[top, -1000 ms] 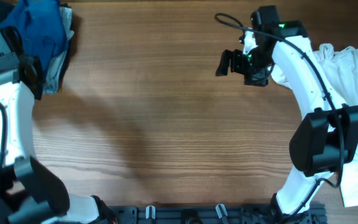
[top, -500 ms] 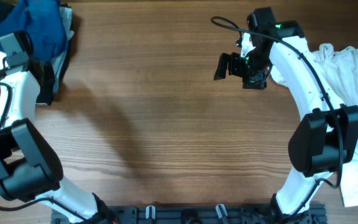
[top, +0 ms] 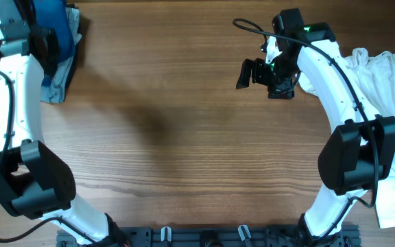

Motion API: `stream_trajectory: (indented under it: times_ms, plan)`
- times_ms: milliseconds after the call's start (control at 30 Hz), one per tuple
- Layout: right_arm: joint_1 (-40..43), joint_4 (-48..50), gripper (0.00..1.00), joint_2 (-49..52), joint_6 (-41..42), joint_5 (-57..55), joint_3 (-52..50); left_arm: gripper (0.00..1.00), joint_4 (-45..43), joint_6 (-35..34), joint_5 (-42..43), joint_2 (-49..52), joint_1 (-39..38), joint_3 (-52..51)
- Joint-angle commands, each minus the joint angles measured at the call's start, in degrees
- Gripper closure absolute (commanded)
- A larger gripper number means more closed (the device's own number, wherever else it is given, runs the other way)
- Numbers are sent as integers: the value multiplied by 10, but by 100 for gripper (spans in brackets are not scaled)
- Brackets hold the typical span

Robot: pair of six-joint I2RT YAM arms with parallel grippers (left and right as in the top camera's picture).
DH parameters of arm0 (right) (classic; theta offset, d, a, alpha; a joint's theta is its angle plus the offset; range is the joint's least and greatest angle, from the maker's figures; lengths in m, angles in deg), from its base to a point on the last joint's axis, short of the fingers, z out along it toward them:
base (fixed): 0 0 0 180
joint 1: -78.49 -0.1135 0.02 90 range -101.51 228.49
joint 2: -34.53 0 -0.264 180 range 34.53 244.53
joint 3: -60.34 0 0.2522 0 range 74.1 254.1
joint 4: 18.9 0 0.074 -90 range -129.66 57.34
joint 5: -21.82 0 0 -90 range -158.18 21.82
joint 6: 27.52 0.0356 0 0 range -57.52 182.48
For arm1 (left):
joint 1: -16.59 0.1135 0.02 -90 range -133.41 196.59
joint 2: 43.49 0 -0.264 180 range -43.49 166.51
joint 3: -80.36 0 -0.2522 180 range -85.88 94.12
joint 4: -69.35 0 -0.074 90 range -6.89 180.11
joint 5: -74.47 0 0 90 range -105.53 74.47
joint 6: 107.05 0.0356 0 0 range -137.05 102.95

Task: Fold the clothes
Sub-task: 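Lower the black bundle onto the blue shirt stack with the left gripper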

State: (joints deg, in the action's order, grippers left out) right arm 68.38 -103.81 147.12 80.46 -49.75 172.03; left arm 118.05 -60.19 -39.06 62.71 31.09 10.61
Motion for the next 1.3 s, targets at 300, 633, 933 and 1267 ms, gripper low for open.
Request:
stream_trajectory:
  times_ms: [300, 633, 933, 1267]
  plan:
    - [-4, -5, 0, 0, 2, 10, 5, 96, -8, 7, -66, -3, 28, 12]
    - [-4, -18, 0, 0, 2, 10, 5, 96, -50, 7, -50, 81, 30, 12]
    - [-4, -29, 0, 0, 3, 14, 5, 96, -95, 3, -50, 127, 30, 12]
    - [-4, -50, 0, 0, 16, 24, 5, 96, -167, -10, -12, 185, 30, 12]
